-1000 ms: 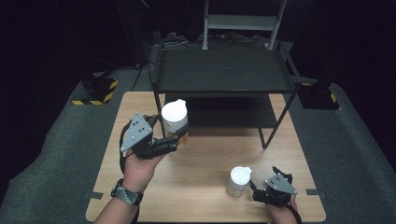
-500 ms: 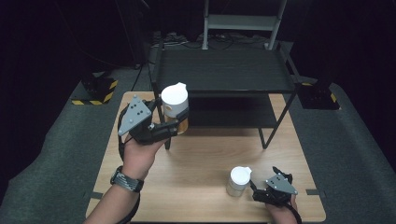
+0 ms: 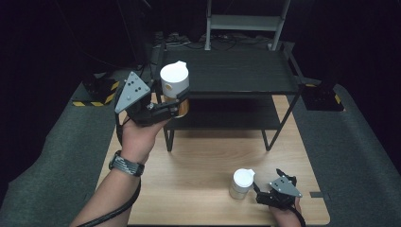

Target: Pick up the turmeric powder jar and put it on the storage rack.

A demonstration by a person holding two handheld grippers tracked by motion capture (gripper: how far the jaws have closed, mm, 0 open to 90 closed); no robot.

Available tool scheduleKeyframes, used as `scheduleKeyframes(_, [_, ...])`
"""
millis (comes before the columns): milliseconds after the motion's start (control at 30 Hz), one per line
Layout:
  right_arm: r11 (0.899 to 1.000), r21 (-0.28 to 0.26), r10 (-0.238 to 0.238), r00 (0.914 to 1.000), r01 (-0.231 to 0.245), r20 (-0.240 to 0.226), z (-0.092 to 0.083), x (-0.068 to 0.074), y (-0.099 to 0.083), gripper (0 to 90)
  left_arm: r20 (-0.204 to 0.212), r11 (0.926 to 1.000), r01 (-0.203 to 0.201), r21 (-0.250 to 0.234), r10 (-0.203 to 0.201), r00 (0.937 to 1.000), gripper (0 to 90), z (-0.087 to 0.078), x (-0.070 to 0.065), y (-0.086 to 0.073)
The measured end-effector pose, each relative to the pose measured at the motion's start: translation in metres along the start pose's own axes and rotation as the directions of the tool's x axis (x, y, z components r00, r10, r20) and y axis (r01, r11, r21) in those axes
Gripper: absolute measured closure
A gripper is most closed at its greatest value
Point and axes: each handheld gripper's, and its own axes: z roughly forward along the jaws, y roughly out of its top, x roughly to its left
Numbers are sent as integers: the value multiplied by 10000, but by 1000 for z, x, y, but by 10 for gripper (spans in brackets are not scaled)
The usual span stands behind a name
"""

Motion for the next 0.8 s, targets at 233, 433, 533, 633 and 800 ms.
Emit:
scheduleKeyframes(233, [10000,-38,49,10000,-49,7,-1,0,-1,5,-80,10000,-9,2,9,10000,302,6,0,7])
scheduleKeyframes(433, [10000,-30,35,10000,-35,5,0,0,-1,4,-168,10000,44,-25,-44,9998,302,14,1,11])
scheduleKeyframes(533, [10000,-43,37,10000,-37,10,0,0,-1,5,-210,9999,74,-86,-76,9998,301,19,1,12])
scheduleKeyframes(633, [10000,-32,40,10000,-40,2,0,0,-1,5,-265,9999,53,-129,-57,9996,302,25,2,14])
scheduleKeyframes(800, [10000,-35,28,10000,-28,-22,0,-1,-1,5,-430,9998,14,-175,-21,9991,302,35,2,15])
